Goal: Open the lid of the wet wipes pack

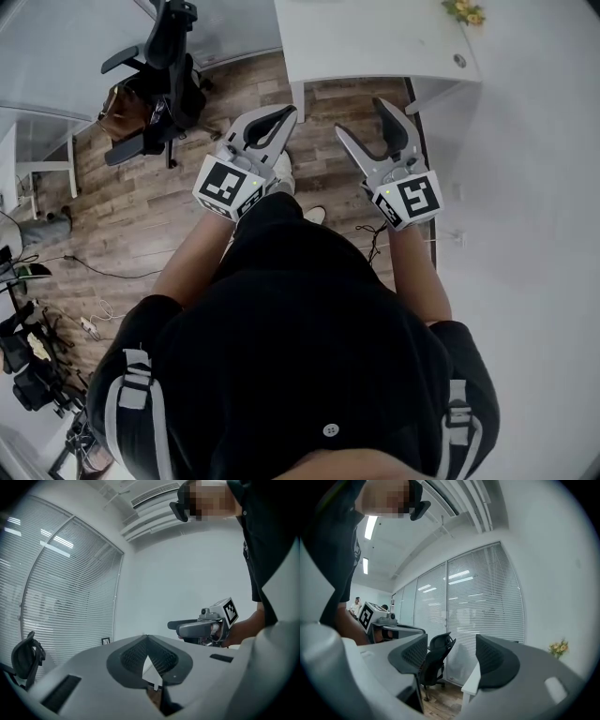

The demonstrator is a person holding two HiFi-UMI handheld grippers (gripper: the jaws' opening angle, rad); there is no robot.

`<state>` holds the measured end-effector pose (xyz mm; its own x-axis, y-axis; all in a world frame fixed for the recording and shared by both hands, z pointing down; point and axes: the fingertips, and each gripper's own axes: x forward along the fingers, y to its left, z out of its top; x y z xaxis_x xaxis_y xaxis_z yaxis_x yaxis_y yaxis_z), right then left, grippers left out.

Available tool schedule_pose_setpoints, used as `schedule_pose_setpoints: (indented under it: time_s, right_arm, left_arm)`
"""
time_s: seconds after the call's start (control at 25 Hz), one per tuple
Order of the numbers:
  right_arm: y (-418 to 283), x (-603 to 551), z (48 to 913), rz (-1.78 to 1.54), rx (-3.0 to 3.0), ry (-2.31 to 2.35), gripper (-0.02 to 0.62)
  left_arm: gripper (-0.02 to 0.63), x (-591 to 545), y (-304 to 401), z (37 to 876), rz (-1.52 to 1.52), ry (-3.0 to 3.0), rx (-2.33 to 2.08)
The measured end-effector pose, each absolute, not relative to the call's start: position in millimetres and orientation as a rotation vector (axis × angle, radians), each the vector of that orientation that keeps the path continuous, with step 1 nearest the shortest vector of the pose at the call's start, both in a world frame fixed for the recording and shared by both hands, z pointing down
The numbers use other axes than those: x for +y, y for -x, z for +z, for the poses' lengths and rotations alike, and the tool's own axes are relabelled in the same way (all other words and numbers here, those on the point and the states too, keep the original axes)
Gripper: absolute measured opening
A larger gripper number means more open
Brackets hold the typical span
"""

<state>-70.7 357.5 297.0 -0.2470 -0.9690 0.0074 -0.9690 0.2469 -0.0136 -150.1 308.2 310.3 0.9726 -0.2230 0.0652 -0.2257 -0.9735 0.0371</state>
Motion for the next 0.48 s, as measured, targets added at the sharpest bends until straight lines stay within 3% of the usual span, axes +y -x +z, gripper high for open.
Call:
schedule_pose_setpoints:
  time_s: [0.48]
  right_arm:
    - [17, 271, 302, -0.057, 2.456, 1.953, 0.319]
  left_arm:
    - [0.008, 224, 93, 314, 0.085, -3.072, -0.309]
